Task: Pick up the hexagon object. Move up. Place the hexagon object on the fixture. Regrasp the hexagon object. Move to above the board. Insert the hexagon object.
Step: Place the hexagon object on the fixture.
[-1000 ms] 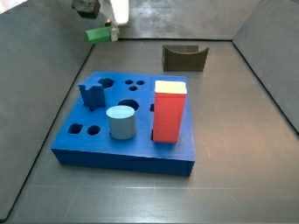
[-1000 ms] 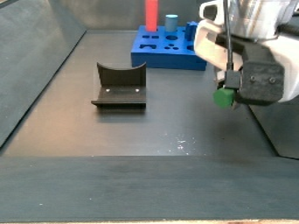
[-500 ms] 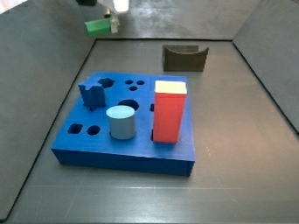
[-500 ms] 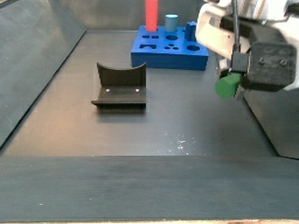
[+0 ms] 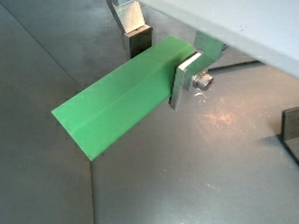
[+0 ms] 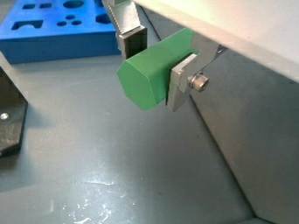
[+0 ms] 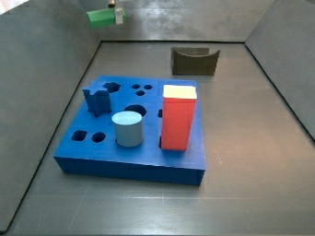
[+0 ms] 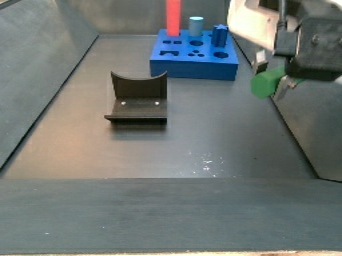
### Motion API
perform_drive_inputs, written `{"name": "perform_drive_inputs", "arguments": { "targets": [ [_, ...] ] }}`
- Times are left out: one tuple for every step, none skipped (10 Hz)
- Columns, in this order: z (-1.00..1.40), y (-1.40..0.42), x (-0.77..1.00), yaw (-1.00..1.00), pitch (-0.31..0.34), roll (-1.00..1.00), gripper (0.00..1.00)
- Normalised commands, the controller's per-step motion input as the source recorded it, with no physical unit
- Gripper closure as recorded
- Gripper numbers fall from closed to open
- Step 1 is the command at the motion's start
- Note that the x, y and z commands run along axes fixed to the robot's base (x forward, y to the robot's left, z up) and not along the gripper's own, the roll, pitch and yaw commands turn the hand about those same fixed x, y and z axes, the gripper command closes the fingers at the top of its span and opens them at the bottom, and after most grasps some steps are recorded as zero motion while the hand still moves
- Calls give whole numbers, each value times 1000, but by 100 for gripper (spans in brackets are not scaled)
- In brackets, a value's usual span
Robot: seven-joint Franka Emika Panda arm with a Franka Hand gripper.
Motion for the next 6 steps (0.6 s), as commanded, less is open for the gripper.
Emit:
{"name": "perform_drive_inputs", "arguments": {
  "targets": [
    [967,1,-36,9,88,103,100],
    [861,1,-30,9,84,88,100],
    [750,4,-25,7,84,80,100],
    [594,6,-18,6,89,71,100],
    [471,9,-13,6,91,65,100],
    [296,7,-13,7,87,60,100]
  ]
}}
